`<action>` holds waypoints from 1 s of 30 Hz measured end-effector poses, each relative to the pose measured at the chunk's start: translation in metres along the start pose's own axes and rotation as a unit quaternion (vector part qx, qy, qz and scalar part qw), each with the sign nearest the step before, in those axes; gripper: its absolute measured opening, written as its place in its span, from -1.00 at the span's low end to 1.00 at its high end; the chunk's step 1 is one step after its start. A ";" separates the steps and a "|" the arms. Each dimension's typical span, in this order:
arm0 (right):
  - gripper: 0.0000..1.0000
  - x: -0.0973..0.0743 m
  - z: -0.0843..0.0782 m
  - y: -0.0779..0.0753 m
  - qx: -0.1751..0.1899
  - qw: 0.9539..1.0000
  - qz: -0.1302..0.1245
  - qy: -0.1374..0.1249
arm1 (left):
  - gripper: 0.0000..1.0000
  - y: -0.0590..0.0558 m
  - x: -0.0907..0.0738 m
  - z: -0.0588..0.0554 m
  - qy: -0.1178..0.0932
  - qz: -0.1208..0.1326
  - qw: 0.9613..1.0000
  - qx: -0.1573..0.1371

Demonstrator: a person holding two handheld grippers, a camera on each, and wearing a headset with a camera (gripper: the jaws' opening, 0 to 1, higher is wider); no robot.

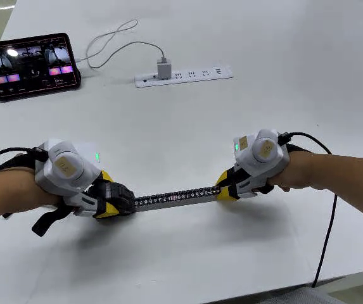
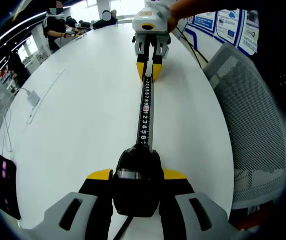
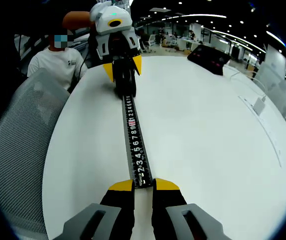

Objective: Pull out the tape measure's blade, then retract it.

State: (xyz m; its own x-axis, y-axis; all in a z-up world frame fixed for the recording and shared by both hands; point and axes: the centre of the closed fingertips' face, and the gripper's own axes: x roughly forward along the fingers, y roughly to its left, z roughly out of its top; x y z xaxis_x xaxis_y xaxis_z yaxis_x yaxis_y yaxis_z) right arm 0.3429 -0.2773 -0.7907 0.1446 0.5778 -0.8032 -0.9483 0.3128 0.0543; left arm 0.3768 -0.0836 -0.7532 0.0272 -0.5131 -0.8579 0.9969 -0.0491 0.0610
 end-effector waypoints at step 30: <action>-0.84 -0.011 -0.014 -0.002 0.014 1.000 -0.005 0.003 | -0.39 -0.002 0.000 0.001 -0.002 0.001 1.000 0.000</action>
State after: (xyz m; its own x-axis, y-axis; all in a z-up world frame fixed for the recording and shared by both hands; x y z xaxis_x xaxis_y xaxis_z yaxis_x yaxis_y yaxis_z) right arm 0.3390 -0.2946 -0.7904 0.1521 0.5695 -0.8078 -0.9383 0.3399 0.0629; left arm 0.3747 -0.0840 -0.7527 0.0292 -0.5163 -0.8559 0.9969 -0.0475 0.0626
